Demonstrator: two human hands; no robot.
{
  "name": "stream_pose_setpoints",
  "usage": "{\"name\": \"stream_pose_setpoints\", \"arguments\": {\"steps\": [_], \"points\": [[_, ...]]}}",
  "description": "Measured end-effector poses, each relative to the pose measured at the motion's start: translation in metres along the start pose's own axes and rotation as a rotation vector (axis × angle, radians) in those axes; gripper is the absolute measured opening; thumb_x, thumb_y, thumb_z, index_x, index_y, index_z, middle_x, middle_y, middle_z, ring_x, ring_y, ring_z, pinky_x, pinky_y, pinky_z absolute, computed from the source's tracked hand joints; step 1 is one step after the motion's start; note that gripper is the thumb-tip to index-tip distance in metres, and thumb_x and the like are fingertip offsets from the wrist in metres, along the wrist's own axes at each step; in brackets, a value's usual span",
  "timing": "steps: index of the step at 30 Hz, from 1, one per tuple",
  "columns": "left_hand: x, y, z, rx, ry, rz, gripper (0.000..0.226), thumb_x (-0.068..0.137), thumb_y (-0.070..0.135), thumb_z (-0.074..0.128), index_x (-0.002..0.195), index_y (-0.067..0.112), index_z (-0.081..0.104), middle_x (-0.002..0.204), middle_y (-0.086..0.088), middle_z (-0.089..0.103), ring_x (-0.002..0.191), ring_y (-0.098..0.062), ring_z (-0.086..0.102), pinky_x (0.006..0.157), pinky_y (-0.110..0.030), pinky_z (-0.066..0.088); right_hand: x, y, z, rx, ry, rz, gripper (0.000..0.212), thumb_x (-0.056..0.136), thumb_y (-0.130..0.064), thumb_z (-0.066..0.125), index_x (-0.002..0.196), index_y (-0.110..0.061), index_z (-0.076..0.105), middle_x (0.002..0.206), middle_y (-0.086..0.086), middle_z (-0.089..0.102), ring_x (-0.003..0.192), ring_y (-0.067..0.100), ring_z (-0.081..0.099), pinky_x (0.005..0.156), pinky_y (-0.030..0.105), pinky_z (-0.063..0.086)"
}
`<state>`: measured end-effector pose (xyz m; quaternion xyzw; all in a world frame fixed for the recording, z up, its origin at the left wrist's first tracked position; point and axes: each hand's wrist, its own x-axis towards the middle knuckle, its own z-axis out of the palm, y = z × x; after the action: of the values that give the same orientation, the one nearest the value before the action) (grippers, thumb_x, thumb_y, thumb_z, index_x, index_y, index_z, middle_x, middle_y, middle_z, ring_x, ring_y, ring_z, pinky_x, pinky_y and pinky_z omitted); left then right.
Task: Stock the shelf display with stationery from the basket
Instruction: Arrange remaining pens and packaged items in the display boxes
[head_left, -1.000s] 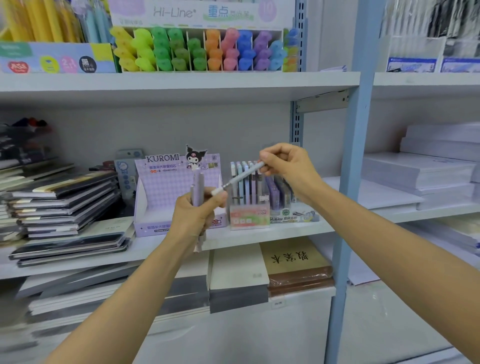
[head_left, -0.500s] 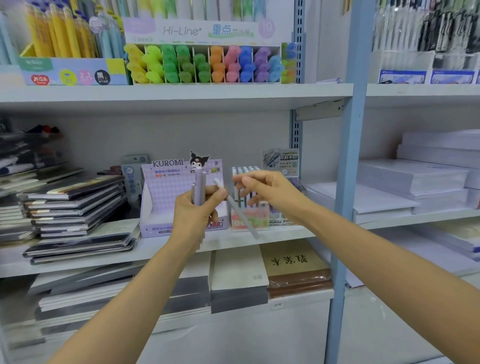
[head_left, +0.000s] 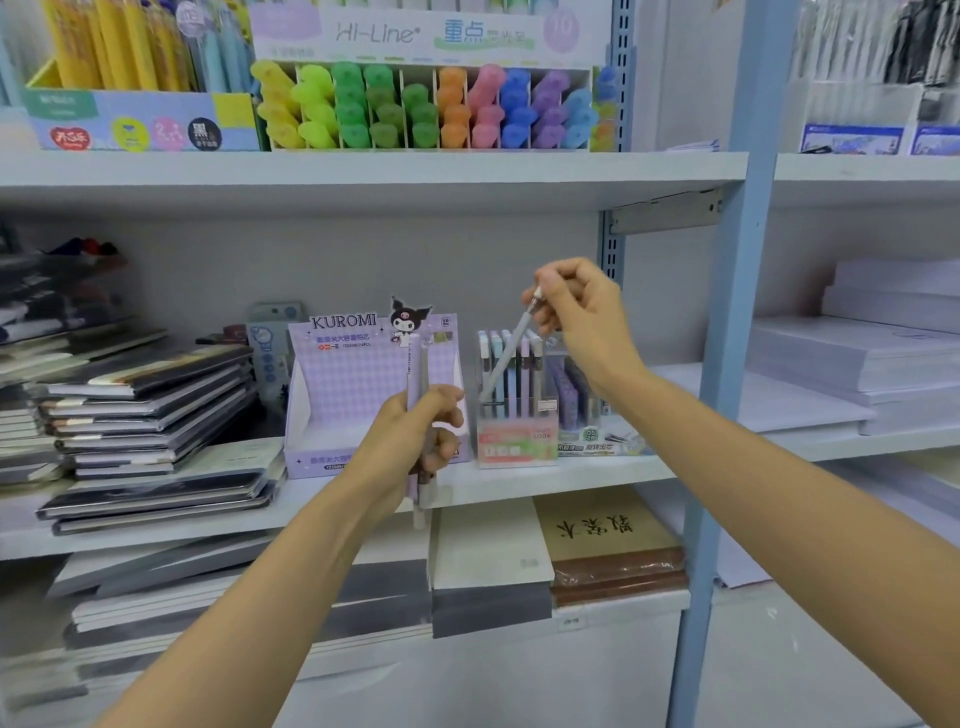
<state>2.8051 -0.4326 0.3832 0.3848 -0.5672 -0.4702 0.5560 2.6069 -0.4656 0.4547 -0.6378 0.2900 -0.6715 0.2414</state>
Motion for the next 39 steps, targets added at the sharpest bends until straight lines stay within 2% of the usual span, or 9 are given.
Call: {"name": "stream_pose_setpoints", "arguments": {"steps": [4, 12, 18, 22, 25, 30, 34, 36, 39], "points": [[0.005, -0.008, -0.005, -0.07, -0.051, -0.055, 0.008, 0.096, 0.008, 0.051, 0.099, 0.008, 0.059, 0.067, 0.002, 0.06, 0.044, -0.012, 0.048, 0.037, -0.02, 0.032, 0.012, 0.018, 0.004, -0.113, 0.052, -0.03, 0.009, 0.1, -0.012, 0.051, 0.093, -0.011, 0.056, 0.082, 0.008, 0.067, 0.063, 0.011, 0.06, 0.06, 0.021, 0.052], [0.01, -0.018, -0.014, -0.018, -0.141, -0.042, 0.02, 0.097, 0.024, 0.056, 0.092, 0.006, 0.062, 0.056, -0.002, 0.053, 0.042, -0.013, 0.045, 0.038, -0.02, 0.035, 0.008, 0.056, 0.017, -0.349, -0.143, 0.006, 0.008, 0.099, -0.011, 0.05, 0.095, -0.011, 0.057, 0.088, 0.012, 0.069, 0.07, 0.017, 0.064, 0.067, 0.025, 0.056], [0.013, -0.025, -0.017, 0.009, -0.124, -0.026, 0.024, 0.094, 0.032, 0.059, 0.092, 0.008, 0.063, 0.05, 0.004, 0.036, 0.044, -0.013, 0.045, 0.04, -0.021, 0.036, 0.017, 0.056, 0.012, -0.425, -0.191, -0.054, 0.011, 0.099, -0.008, 0.049, 0.093, -0.006, 0.059, 0.081, 0.009, 0.068, 0.063, 0.008, 0.061, 0.061, 0.019, 0.053], [0.015, -0.028, -0.016, 0.015, -0.119, -0.038, 0.025, 0.094, 0.034, 0.059, 0.092, 0.009, 0.063, 0.051, 0.005, 0.034, 0.044, -0.012, 0.044, 0.04, -0.02, 0.035, 0.014, 0.059, 0.015, -0.433, -0.226, -0.027, 0.006, 0.097, -0.012, 0.056, 0.099, -0.008, 0.059, 0.082, 0.008, 0.069, 0.067, 0.013, 0.066, 0.063, 0.021, 0.054], [0.014, -0.028, -0.014, 0.036, -0.116, -0.062, 0.023, 0.093, 0.035, 0.061, 0.094, 0.011, 0.062, 0.053, 0.006, 0.034, 0.045, -0.011, 0.042, 0.04, -0.019, 0.033, 0.014, 0.058, 0.02, -0.423, -0.205, -0.044, 0.015, 0.095, -0.015, 0.059, 0.109, -0.011, 0.054, 0.079, 0.006, 0.071, 0.069, 0.018, 0.067, 0.066, 0.027, 0.057], [0.011, -0.024, -0.011, 0.045, -0.128, -0.095, 0.012, 0.094, 0.027, 0.06, 0.091, 0.015, 0.056, 0.054, 0.007, 0.036, 0.046, -0.01, 0.042, 0.04, -0.019, 0.032, 0.009, 0.063, 0.027, -0.584, -0.161, -0.064, 0.01, 0.091, -0.014, 0.066, 0.09, -0.005, 0.067, 0.083, 0.006, 0.069, 0.075, 0.018, 0.062, 0.077, 0.036, 0.055], [0.007, -0.022, -0.01, 0.027, -0.15, -0.105, 0.01, 0.098, 0.02, 0.053, 0.09, 0.015, 0.056, 0.055, 0.006, 0.04, 0.047, -0.011, 0.043, 0.04, -0.019, 0.033, 0.0, 0.06, 0.023, -0.663, -0.155, -0.139, 0.016, 0.092, -0.023, 0.064, 0.102, -0.012, 0.069, 0.092, 0.0, 0.062, 0.073, 0.007, 0.054, 0.071, 0.021, 0.047], [0.005, -0.021, -0.009, 0.02, -0.156, -0.097, 0.011, 0.099, 0.02, 0.053, 0.091, 0.014, 0.056, 0.056, 0.006, 0.041, 0.049, -0.012, 0.044, 0.041, -0.019, 0.034, -0.012, 0.056, 0.018, -0.626, -0.18, -0.153, 0.014, 0.093, -0.026, 0.062, 0.101, -0.016, 0.066, 0.089, -0.004, 0.063, 0.072, 0.005, 0.055, 0.067, 0.016, 0.044], [0.002, -0.018, -0.006, 0.003, -0.146, -0.094, 0.012, 0.099, 0.023, 0.053, 0.093, 0.012, 0.053, 0.056, 0.005, 0.044, 0.049, -0.012, 0.046, 0.043, -0.02, 0.037, -0.032, 0.055, 0.01, -0.677, -0.353, -0.077, 0.012, 0.092, -0.025, 0.063, 0.101, -0.017, 0.067, 0.088, -0.007, 0.066, 0.079, 0.004, 0.06, 0.07, 0.015, 0.046]]}}
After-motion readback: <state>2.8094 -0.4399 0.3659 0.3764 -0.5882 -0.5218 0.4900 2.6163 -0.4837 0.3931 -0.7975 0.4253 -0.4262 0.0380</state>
